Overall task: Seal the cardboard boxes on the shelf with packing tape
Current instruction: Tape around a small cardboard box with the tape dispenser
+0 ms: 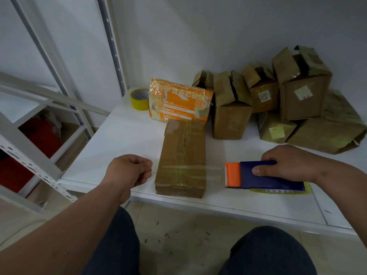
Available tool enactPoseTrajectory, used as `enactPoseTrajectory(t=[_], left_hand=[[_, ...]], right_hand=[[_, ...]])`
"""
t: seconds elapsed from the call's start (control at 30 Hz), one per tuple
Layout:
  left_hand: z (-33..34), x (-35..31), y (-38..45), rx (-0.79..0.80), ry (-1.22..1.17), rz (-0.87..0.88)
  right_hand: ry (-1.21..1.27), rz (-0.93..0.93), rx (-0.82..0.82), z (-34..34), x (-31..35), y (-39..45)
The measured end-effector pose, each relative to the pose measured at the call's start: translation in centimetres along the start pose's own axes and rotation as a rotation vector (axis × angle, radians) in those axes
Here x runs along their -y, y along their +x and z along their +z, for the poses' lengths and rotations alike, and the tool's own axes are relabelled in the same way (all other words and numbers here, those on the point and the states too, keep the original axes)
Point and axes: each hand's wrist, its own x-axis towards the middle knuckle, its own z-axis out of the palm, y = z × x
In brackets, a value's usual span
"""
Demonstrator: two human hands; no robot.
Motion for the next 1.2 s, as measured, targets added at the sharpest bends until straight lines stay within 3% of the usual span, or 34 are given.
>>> enactPoseTrajectory(t=[0.37, 0.67, 0.77, 0.83, 0.9, 0.93, 1.03, 1.2], left_hand=[[1.6, 2.0, -0.6, -0.037, 0.096, 0.012], [2.5, 1.7, -0.5, 0.071, 0.697, 0.172], [2.3, 1.6, -0.5, 0.039, 0.881, 0.314], [2.4, 1.3, -1.2, -0.001, 0.883, 0.581], [3.2, 1.1, -1.8, 0.049, 0.900, 0.816], [3.8, 1.0, -2.0, 0.118, 0.977, 0.839], [5.3, 1.9, -2.0, 0.310, 1.313, 0.675], [5.5, 2.2, -1.9, 0.303, 1.397, 0.671]], right_hand=[[-0.165, 0.038, 0.067, 1.2, 2.5, 2.3], [-0.216, 0.031, 0.090, 1.9, 6.2, 3.5], [-0.199, 0.044, 0.085, 1.9, 6.2, 3.2], [-0.196, 0.047, 0.086, 2.0, 6.2, 3.2], [-0.187, 0.051, 0.084, 1.9, 6.1, 3.2], [-0.183, 0.052, 0.084, 1.9, 6.1, 3.2], [-0.197, 0.049, 0.093, 1.8, 6.1, 3.1], [-0.209, 0.064, 0.131, 1.4, 7.1, 3.1]])
